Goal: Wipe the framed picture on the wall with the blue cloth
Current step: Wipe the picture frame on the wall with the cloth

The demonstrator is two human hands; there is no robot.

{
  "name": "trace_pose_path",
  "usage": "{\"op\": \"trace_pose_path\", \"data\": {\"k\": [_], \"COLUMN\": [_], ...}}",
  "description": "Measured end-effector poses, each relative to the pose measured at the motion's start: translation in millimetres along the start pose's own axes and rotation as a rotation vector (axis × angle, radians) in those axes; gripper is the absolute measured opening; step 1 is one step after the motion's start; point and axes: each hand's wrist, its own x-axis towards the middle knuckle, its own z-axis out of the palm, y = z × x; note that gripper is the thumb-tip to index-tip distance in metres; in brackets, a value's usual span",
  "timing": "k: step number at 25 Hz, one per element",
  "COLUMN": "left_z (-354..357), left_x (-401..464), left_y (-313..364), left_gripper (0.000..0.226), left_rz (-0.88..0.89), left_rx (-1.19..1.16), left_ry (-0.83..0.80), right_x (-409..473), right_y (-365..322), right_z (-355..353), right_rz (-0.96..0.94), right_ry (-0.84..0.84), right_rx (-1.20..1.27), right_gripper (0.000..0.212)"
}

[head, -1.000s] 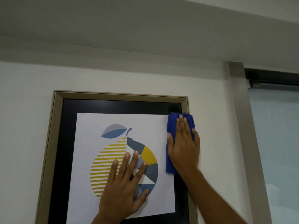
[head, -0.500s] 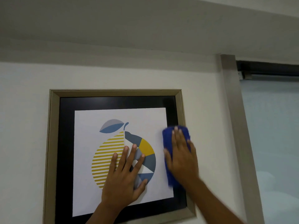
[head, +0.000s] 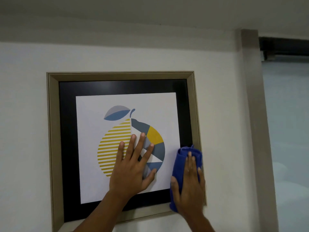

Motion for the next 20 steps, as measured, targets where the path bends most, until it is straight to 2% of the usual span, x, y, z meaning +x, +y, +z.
{"op": "trace_pose_path", "data": {"k": [2,4,8,12,14,17,20], "left_z": [0,1,-1,-5,-6,-1,-1], "left_x": [1,2,-1,0,1,-1,-1], "left_y": [2,2,-1,-1,0,-2,-1], "left_gripper": [0.082,0.082,0.080,0.078,0.078,0.079,0.080], "left_rz": [-0.004,-0.004,0.006,0.000,0.003,0.006,0.008], "left_rx": [-0.005,-0.011,-0.002,0.005,0.000,-0.017,-0.029], "left_ry": [-0.004,0.002,-0.022,-0.029,-0.036,-0.021,-0.015], "right_x": [-10,-5,-8,1,13,74,191], "right_y": [-16,-39,-21,15,15,1,-24], "right_z": [7,11,2,-21,-26,-30,-45], "right_rz": [0.099,0.116,-0.017,-0.061,-0.084,-0.180,-0.264], "right_ry": [0.016,0.010,-0.051,-0.094,-0.143,-0.074,0.014], "right_rx": [-0.010,-0.032,-0.136,-0.269,-0.250,-0.219,-0.250], "right_gripper": [0.073,0.075,0.074,0.068,0.066,0.065,0.066]}}
